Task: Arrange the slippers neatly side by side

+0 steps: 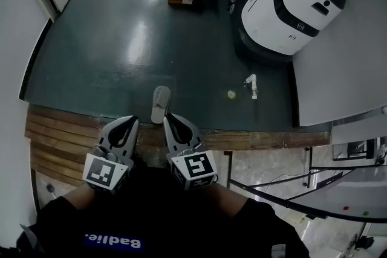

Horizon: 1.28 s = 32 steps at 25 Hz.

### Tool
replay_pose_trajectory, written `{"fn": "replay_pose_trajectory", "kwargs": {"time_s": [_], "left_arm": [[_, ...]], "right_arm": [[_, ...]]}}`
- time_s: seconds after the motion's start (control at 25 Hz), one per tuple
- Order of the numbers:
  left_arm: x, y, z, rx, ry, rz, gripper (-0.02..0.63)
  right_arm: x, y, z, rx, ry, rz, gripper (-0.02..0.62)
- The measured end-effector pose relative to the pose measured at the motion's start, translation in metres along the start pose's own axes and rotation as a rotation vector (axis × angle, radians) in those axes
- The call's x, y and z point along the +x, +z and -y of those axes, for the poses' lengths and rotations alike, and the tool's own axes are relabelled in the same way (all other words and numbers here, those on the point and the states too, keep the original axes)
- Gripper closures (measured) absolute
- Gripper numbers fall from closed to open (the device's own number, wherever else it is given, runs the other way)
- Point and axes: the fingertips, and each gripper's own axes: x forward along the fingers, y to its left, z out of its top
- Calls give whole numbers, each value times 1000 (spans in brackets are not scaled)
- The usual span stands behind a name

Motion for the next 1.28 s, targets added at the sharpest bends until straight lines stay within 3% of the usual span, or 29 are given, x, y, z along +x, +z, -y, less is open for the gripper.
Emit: {"fn": "replay_pose_trajectory", "kwargs": {"time_s": [0.52, 0.76, 1.0, 1.28], "left_arm": [[13, 0, -110, -87, -141, 10, 606], [17, -6, -141, -112, -188, 1, 606], [25, -7, -146, -113, -160, -7, 606], [36, -10, -143, -91, -43, -33, 606]], "right_arm": [[99, -4, -28, 7, -161, -122, 557], [129, -9, -35, 3, -219, -141, 550], [141, -33, -14, -19, -219, -198, 541], [150, -71, 35, 0, -186, -286, 518]]}}
